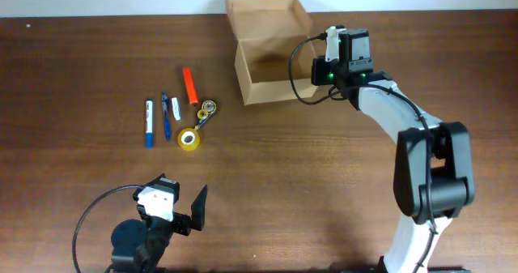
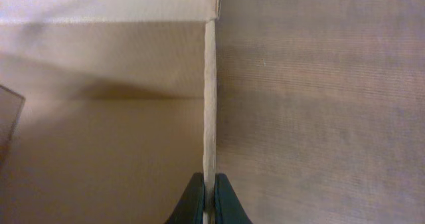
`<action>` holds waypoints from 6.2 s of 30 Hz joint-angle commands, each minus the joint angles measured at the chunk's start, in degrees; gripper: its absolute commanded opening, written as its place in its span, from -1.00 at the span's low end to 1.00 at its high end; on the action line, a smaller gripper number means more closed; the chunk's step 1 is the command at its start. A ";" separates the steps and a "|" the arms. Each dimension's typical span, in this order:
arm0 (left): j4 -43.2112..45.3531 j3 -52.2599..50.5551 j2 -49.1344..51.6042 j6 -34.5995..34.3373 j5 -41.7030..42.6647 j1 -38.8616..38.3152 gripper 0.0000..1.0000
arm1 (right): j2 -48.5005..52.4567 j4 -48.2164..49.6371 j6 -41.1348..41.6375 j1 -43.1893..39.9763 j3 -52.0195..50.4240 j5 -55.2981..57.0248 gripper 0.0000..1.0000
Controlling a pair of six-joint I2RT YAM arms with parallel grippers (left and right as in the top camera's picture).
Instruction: Pack container
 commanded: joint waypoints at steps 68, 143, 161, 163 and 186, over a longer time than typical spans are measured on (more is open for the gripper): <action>0.13 -0.09 -0.50 -0.74 -0.39 0.46 0.99 | -15.80 -36.72 16.94 18.38 -8.46 18.18 -0.93; 0.13 -0.09 -0.50 -0.74 -0.39 0.46 0.99 | -77.00 -54.47 2.99 18.21 -27.85 10.80 0.67; 0.13 -0.09 -0.50 -0.74 -0.39 0.46 0.99 | -76.94 -54.62 3.02 18.21 -27.85 10.78 0.98; 0.13 -0.09 -0.50 -0.74 -0.39 0.46 0.98 | -76.96 -54.64 3.02 18.21 -27.85 10.78 0.98; 0.13 -0.09 -0.50 -0.74 -0.39 0.46 0.99 | -76.96 -54.62 3.02 18.21 -27.85 10.78 0.98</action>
